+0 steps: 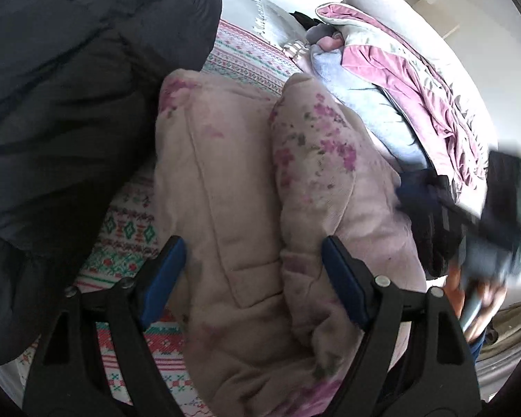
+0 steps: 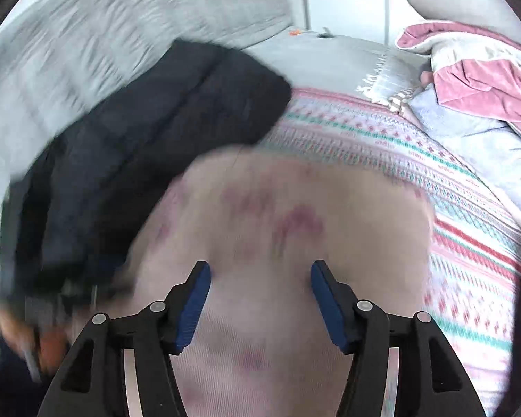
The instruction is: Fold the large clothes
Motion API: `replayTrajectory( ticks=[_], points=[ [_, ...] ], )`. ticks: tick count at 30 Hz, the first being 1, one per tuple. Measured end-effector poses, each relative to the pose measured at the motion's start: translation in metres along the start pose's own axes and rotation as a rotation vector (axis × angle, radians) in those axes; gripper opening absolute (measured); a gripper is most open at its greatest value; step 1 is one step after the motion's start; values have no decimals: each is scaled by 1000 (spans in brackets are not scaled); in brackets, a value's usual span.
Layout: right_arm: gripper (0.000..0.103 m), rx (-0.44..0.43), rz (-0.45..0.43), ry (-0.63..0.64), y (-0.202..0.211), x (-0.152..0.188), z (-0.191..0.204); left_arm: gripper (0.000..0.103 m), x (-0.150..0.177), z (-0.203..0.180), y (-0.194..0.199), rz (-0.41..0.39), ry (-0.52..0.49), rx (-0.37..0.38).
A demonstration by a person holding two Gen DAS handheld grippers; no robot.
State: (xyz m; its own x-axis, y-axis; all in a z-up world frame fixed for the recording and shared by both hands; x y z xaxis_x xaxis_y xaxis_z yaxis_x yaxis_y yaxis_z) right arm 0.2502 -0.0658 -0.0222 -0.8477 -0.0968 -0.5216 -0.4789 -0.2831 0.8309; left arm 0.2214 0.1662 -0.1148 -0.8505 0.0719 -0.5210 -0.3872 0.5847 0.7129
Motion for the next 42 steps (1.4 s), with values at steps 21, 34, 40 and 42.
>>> replayTrajectory(
  ticks=[21,34,40,42],
  points=[
    [78,-94,-143,-59,21,48,-35,95,27,20,15,24,107,98],
    [88,-447,29,-734,-18,56,-163,95,34,14,-34,105,251,264],
    [103,-524,63,-837,-38,67,-171,96,31,-1,-61,117,312,340],
    [103,-532,75,-850,-45,71,-170,96,29,-4,-64,115,321,341]
  ],
)
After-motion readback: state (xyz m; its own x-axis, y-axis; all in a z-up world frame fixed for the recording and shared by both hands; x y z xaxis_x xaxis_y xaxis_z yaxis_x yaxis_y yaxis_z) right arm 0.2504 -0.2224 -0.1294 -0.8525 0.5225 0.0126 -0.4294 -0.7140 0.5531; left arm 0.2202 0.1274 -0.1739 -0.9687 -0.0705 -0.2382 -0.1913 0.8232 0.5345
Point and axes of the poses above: each gripper's, at about its wrist camera, not at the fingertips, and y roughly against the way its jaws point, z to its left, x to its underside, the point moved 4 cm from there along -y, roughly the way its jaws point, and after that the axes turned 13 degrees about -y, right-handed, at the moved point
